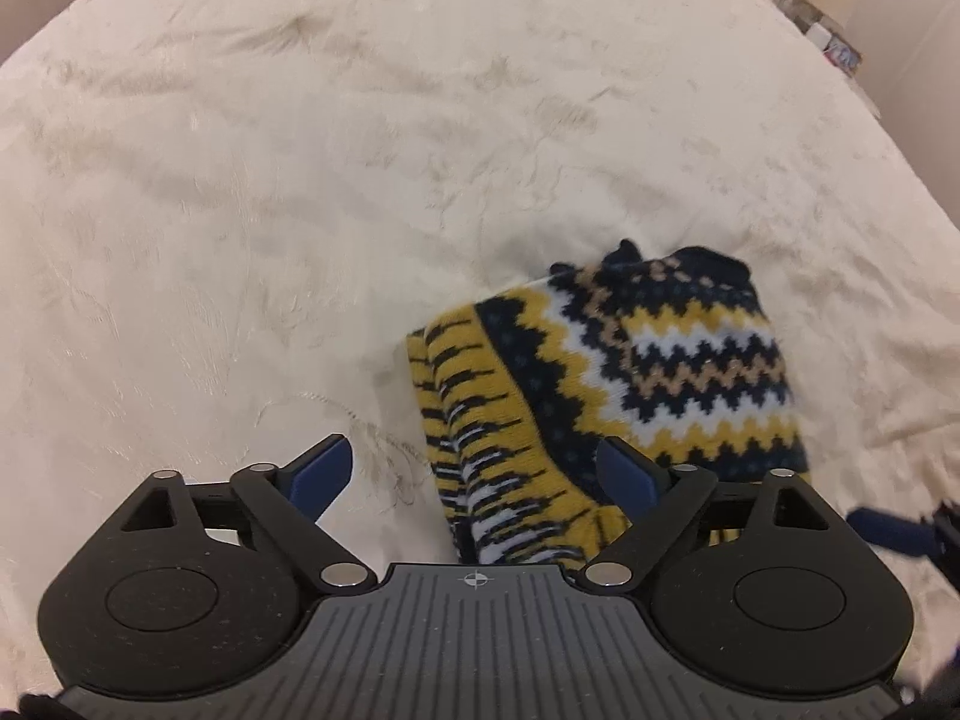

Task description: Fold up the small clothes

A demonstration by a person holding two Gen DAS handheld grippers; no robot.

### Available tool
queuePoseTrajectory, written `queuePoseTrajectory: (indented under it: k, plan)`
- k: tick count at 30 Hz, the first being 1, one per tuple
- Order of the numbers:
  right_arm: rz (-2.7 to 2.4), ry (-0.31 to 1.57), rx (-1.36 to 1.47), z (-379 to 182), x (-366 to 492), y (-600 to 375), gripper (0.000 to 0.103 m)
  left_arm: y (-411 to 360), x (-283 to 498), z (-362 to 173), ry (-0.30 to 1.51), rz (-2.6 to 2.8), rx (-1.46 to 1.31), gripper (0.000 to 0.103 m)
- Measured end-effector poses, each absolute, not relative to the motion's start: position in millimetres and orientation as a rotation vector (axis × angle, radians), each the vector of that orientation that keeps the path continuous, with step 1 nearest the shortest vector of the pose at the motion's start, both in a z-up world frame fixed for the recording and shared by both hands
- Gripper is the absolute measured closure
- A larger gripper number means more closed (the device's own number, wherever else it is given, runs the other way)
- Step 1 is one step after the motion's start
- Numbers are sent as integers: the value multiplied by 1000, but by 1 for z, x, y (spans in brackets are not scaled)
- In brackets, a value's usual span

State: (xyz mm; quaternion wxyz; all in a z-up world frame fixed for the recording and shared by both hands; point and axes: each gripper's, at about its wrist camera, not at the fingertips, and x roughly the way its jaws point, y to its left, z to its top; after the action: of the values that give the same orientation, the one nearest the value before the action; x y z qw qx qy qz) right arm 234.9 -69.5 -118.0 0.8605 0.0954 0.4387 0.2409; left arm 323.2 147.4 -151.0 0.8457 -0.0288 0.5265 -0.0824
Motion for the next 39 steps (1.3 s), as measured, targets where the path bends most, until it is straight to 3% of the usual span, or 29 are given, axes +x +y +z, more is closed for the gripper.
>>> queuePoseTrajectory:
  k: [5,24,39]
  plan:
    - [436,957,300,-130,253,-103,1,143,314,-141,1084,-185,-65,12]
    - [358,1093,578,-183,315,-147,0,158,249,-188,1229,-253,-240,7]
    - [455,1213,653,-232,356,-130,0,144,292,-240,1311,-355,-391,0]
